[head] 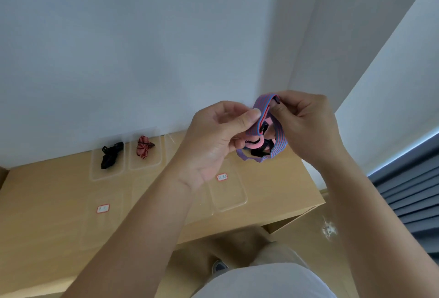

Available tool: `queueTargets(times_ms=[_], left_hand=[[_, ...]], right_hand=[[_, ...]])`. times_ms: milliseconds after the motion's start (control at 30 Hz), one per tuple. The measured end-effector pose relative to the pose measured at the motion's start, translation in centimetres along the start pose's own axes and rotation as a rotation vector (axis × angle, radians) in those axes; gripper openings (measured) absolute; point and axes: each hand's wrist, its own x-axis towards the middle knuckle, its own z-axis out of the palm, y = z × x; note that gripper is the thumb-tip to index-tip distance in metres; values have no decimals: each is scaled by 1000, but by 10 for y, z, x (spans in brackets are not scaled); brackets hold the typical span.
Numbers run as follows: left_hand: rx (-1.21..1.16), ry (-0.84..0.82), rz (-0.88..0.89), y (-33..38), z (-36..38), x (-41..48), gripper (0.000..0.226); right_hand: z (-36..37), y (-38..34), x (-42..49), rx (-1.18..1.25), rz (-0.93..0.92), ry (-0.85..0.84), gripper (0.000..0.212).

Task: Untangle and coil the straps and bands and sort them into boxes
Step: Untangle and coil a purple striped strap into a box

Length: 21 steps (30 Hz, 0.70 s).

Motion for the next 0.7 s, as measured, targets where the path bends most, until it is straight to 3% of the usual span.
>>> queueTargets(times_ms=[133, 333, 533, 633, 700], left_hand=[[-25, -67, -64, 2, 16, 3, 22], [-129, -110, -30, -7, 44, 14, 25], [-265, -150, -44, -9, 75, 34, 19], [-338, -144, -42, -8, 88, 49, 18], [-359, -127, -19, -10, 97, 60, 21]], right_hand=[[-12, 0, -5, -86, -6, 57, 26], [-17, 5, -14, 0, 33, 174, 37], [-50, 13, -13, 220, 50, 26, 53], [-64, 22, -8, 173, 17, 19, 27], [-74, 29, -1, 155, 15, 36, 21]])
